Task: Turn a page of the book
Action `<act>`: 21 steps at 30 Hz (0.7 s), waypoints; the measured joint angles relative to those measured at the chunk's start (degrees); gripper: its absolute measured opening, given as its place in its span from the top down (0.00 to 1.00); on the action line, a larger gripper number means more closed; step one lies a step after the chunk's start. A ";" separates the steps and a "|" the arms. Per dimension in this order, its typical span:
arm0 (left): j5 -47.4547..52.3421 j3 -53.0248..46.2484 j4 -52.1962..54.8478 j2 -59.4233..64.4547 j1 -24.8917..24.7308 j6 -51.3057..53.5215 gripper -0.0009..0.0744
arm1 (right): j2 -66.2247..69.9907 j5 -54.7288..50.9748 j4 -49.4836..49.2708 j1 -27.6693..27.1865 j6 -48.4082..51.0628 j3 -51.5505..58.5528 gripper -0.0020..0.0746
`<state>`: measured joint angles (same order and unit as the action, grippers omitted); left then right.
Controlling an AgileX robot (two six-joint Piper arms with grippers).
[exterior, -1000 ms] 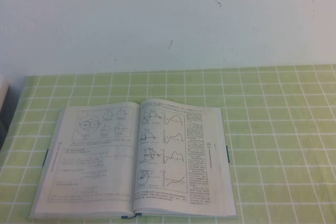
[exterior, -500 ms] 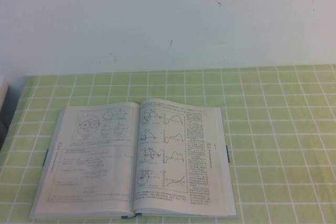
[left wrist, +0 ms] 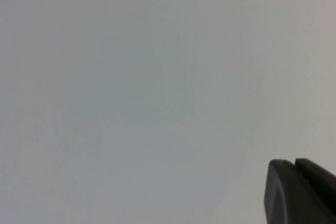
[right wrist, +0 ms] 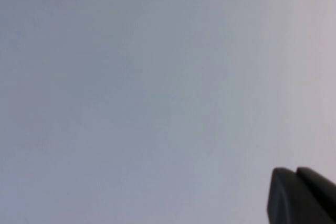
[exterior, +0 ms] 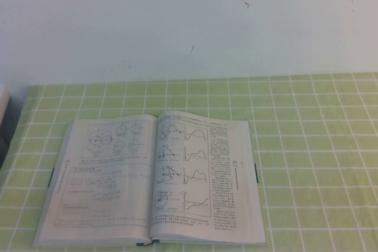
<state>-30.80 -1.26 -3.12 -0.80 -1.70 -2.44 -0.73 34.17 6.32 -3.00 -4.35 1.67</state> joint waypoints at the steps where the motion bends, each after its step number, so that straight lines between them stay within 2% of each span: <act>1: -0.12 0.00 -0.61 0.00 0.00 0.00 0.99 | 0.00 0.00 0.00 0.00 -0.10 0.00 0.98; 3: -0.12 0.00 -3.78 0.00 0.00 0.00 0.99 | 0.00 -1.65 0.00 0.00 -0.39 -0.65 0.98; 5: 2.50 0.00 -8.57 0.00 0.00 1.27 0.99 | 0.00 -7.79 0.00 0.00 -0.49 -3.88 0.98; 8: 14.61 3.49 -12.46 0.00 0.00 3.25 0.99 | 0.00 -21.35 0.00 0.00 -0.83 -11.51 0.98; 15: 41.58 21.21 -13.15 6.44 0.00 4.50 0.99 | 7.17 -49.20 -1.73 0.00 -0.80 -30.73 0.98; 17: 49.10 25.26 -13.15 10.94 0.00 4.58 0.99 | 10.68 -54.64 -4.39 0.00 1.16 -34.75 0.98; 21: 60.11 31.97 -13.15 19.89 0.00 5.04 0.99 | 18.45 -62.04 -12.10 0.00 11.60 -41.00 0.98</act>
<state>29.31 30.71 -16.27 19.09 -1.70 2.60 17.72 -27.87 -5.79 -3.00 7.25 -39.33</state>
